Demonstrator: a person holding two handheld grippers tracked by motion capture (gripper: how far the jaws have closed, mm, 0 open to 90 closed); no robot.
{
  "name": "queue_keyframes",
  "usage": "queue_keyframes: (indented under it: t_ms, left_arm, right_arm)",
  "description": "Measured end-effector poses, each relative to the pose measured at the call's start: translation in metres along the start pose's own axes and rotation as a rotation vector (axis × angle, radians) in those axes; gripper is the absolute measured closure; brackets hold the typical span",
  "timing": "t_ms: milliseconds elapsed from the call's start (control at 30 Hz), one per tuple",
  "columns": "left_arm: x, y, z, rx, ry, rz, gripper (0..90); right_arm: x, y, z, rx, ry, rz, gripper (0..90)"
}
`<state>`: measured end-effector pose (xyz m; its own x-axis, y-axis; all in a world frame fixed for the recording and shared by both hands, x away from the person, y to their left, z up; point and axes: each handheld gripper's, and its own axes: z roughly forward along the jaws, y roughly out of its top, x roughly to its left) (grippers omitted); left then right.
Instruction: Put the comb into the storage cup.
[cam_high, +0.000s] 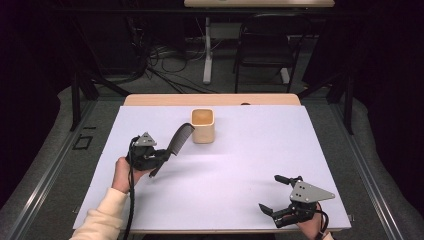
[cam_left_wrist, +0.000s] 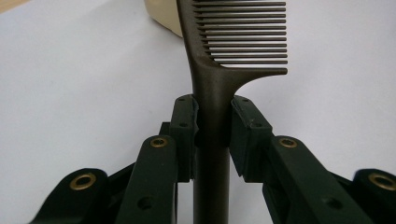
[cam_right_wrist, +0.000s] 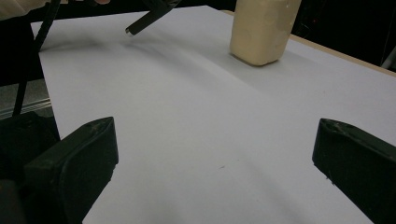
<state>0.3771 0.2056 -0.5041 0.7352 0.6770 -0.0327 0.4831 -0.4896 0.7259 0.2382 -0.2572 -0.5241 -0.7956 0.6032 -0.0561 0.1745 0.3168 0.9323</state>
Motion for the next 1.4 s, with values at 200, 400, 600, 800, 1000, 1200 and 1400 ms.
queue_keyframes:
  t_ms: [200, 400, 600, 800, 1000, 1200, 1400]
  left_arm:
    - [0.004, 0.001, 0.001, -0.023, 0.003, -0.010, 72.4]
    - [0.006, 0.003, 0.001, -0.038, 0.009, -0.012, 72.3]
    - [0.008, 0.006, 0.001, -0.048, 0.014, -0.017, 72.3]
    - [0.009, 0.009, 0.002, -0.053, 0.019, -0.017, 72.3]
    - [0.010, 0.013, 0.002, -0.060, 0.022, -0.019, 72.3]
    - [0.011, 0.018, 0.001, -0.070, 0.032, -0.016, 72.3]
    - [0.011, 0.022, 0.001, -0.077, 0.039, -0.019, 72.4]
  right_arm:
    - [0.000, 0.000, 0.000, 0.002, 0.000, 0.002, 0.0]
    - [0.000, 0.000, 0.001, 0.002, 0.001, 0.002, 0.0]
    - [0.000, 0.000, 0.001, 0.002, -0.002, 0.003, 0.0]
    - [0.000, 0.000, 0.001, 0.002, -0.003, 0.006, 0.0]
    - [0.000, 0.000, 0.001, 0.002, -0.003, 0.005, 0.0]
    - [0.000, 0.000, 0.000, 0.002, -0.003, 0.004, 0.0]
    - [0.000, 0.000, 0.000, 0.003, -0.002, 0.004, 0.0]
